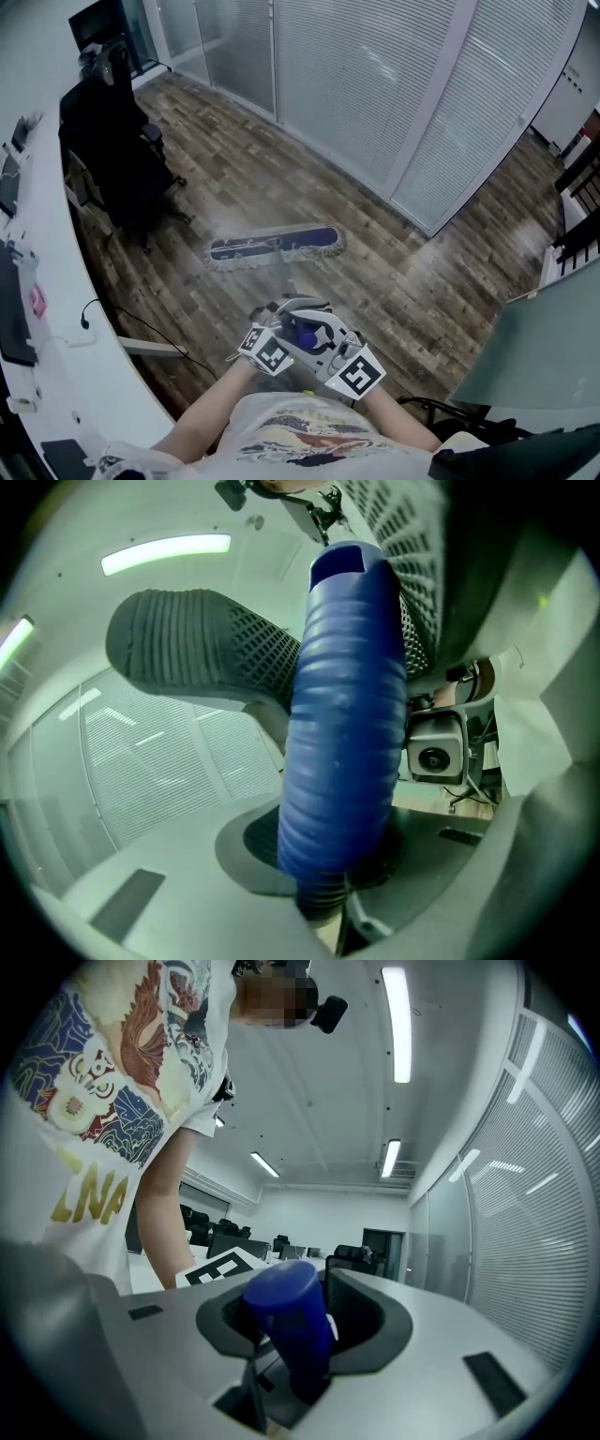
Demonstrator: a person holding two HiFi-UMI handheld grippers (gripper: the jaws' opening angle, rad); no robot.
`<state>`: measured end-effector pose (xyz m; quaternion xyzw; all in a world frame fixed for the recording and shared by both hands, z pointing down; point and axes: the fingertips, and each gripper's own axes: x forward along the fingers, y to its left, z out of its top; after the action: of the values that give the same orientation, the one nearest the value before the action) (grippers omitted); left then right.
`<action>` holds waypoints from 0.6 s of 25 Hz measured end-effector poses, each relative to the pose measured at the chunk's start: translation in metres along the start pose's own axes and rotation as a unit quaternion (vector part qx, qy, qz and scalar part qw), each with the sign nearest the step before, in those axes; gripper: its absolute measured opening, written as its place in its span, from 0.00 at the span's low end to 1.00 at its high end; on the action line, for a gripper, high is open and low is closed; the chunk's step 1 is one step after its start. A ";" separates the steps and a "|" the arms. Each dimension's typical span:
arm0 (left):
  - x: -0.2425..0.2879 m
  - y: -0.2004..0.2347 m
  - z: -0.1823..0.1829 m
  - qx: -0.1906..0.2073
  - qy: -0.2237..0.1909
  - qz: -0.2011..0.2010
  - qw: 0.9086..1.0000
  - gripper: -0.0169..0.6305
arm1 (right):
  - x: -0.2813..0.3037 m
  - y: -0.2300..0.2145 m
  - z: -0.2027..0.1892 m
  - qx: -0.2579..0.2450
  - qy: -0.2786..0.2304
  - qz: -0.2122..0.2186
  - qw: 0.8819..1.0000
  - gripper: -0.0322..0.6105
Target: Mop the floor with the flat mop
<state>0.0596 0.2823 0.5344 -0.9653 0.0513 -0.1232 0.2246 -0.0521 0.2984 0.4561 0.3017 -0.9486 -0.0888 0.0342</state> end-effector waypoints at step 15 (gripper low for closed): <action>-0.045 0.271 -0.128 -0.023 -0.021 0.029 0.999 0.09 | 0.240 -0.178 -0.022 -0.037 0.032 0.020 0.999 0.29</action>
<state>-0.0290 -0.0072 0.5147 -0.9707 0.0770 -0.0955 0.2067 -0.1445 0.0134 0.4467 0.2840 -0.9489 -0.1140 0.0774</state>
